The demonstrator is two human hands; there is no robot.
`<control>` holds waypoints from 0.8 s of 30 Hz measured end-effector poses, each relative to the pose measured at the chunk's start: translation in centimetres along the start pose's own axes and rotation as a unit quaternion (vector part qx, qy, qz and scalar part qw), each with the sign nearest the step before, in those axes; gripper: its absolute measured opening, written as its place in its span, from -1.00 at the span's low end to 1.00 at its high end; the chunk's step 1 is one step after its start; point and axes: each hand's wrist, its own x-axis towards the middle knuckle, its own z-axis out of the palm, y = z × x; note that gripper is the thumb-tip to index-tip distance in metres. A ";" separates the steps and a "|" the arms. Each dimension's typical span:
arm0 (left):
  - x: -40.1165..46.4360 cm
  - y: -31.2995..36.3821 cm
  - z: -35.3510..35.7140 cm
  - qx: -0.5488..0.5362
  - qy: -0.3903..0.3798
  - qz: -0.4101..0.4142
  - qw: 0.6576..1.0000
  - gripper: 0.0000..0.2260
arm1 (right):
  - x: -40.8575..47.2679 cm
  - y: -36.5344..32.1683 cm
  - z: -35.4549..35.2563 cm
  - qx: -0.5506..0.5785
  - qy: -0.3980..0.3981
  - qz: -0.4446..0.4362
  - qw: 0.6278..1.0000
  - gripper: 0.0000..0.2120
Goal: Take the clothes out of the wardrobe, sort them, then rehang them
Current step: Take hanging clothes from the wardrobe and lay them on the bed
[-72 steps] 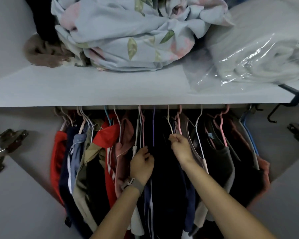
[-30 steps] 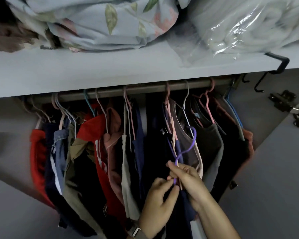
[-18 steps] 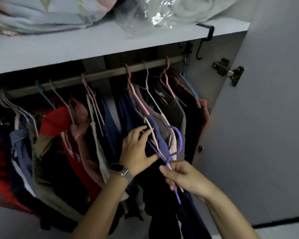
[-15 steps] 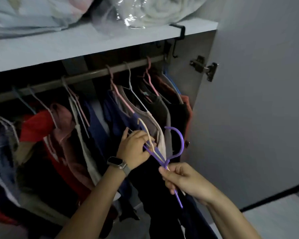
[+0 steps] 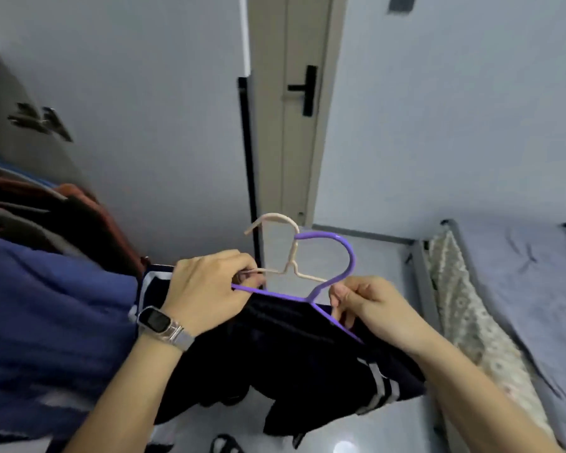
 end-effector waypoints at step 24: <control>7.2 35.7 14.1 -0.237 -0.289 0.384 0.844 -0.80 | -29.1 11.4 -12.0 -0.213 0.432 0.266 0.835 -0.63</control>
